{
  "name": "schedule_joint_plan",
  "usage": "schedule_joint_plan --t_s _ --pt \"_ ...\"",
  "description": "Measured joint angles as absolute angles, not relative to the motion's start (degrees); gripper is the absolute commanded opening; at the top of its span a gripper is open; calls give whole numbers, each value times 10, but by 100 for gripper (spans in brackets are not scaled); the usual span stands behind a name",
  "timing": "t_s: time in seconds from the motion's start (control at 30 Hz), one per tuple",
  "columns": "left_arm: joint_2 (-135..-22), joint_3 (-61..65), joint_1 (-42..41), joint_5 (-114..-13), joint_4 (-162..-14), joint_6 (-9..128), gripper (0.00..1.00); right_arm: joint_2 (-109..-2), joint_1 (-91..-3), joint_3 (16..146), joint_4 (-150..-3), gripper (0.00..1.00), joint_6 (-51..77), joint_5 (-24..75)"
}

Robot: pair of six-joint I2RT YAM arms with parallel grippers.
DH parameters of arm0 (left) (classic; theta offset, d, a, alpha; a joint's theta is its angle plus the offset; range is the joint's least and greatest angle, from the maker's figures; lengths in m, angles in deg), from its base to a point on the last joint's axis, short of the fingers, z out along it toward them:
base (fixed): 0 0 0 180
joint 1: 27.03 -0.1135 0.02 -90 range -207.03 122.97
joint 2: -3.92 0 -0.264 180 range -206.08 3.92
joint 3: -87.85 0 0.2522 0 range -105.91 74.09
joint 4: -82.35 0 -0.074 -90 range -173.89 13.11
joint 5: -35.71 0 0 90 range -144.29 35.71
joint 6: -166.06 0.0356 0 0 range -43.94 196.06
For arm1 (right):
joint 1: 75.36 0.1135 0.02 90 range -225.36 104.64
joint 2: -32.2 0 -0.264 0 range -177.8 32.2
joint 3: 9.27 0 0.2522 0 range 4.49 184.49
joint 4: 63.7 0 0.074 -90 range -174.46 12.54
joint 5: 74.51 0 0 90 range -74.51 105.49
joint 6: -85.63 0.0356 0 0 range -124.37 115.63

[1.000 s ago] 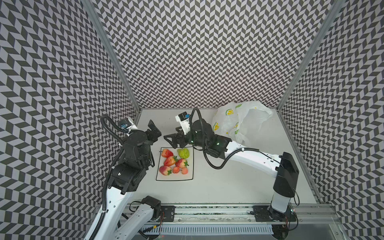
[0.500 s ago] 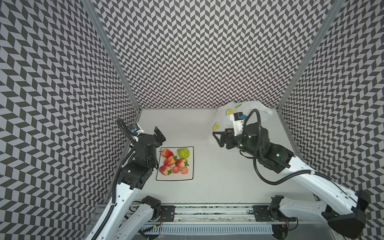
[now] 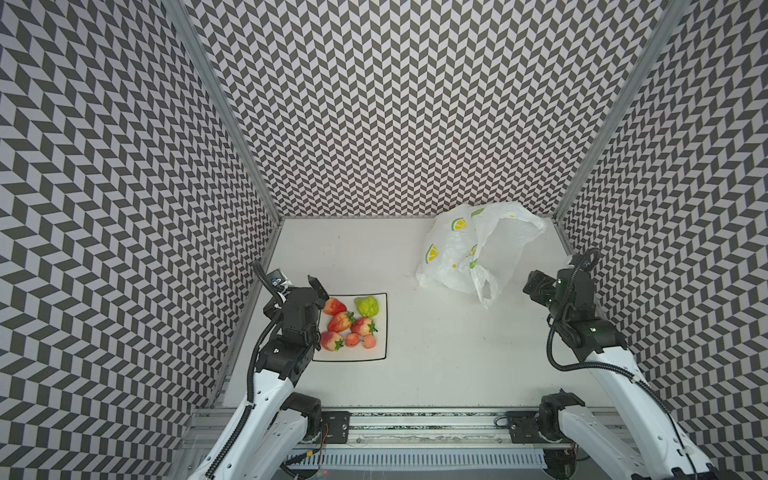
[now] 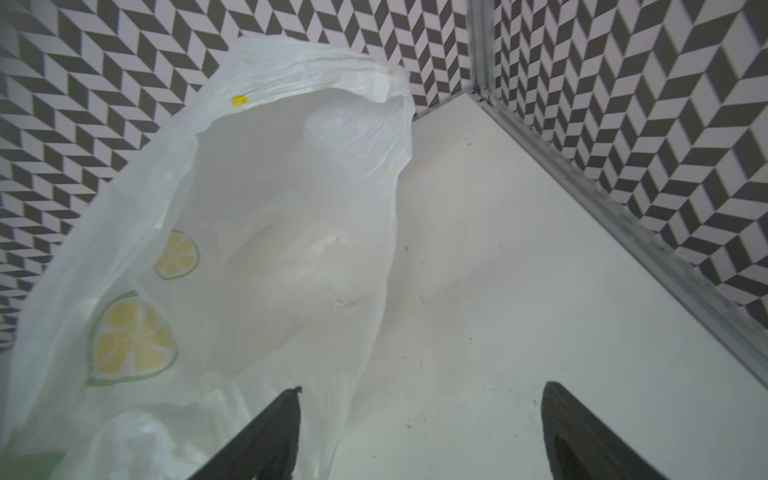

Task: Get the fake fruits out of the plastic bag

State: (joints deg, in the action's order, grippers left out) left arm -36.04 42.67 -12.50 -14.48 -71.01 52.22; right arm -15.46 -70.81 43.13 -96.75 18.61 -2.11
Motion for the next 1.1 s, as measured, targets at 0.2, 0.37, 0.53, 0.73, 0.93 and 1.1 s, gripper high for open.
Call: schedule_joint_plan --t_s 0.2,0.37,0.53,0.73,0.93,1.1 --pt "-368 566 -137 -168 -907 626 99 -176 -742 282 -719 92 114 -25" --pt "-435 649 -167 -227 -1080 680 100 -315 -744 244 -555 93 69 1" --pt "-527 676 -203 -290 -1230 701 100 -414 -748 231 -396 93 46 30" --pt "-629 696 -230 -353 -1395 709 100 -501 -749 214 -247 94 25 61" --pt "-737 691 -233 -398 -1529 732 100 -559 -751 153 -74 95 6 97" --pt "-826 683 -235 -426 -1619 747 100 -559 -751 155 -69 99 0 104"
